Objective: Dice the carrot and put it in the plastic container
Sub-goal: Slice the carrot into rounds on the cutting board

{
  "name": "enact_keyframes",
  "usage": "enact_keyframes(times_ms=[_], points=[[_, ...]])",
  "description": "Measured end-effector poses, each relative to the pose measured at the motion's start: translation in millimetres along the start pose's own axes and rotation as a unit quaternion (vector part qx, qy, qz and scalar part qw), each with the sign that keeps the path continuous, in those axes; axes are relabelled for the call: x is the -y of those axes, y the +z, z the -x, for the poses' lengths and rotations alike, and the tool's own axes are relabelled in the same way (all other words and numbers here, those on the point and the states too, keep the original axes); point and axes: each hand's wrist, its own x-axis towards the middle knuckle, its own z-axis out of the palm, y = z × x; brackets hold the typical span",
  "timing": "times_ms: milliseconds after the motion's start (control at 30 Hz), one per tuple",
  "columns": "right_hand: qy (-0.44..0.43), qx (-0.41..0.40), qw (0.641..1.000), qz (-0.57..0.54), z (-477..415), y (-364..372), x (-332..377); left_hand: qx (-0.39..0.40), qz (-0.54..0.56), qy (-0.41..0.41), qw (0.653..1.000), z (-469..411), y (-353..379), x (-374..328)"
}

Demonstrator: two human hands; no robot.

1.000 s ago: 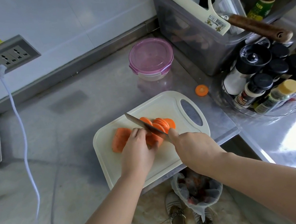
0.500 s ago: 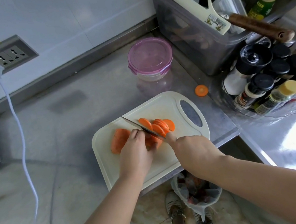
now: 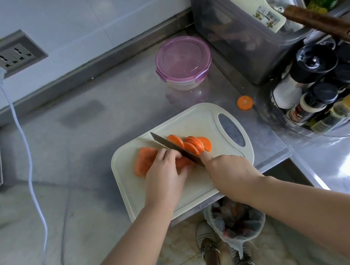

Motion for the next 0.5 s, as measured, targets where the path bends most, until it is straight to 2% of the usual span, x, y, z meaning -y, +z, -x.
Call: enact_keyframes(times_ms=[67,200,367,500], points=[[0.018,-0.001,0.999,-0.034,-4,-3,-6,0.002,0.009,-0.002,1.000,1,0,1],[0.026,-0.068,0.997,-0.038,3,-13,-9,0.001,0.026,-0.012,1.000,2,-2,2],[-0.015,-0.050,0.998,0.027,18,-17,3,-0.012,0.023,-0.007,1.000,4,-5,1],[-0.016,-0.037,0.999,0.012,20,-13,7,-0.005,0.005,-0.008,1.000,1,-3,3]])
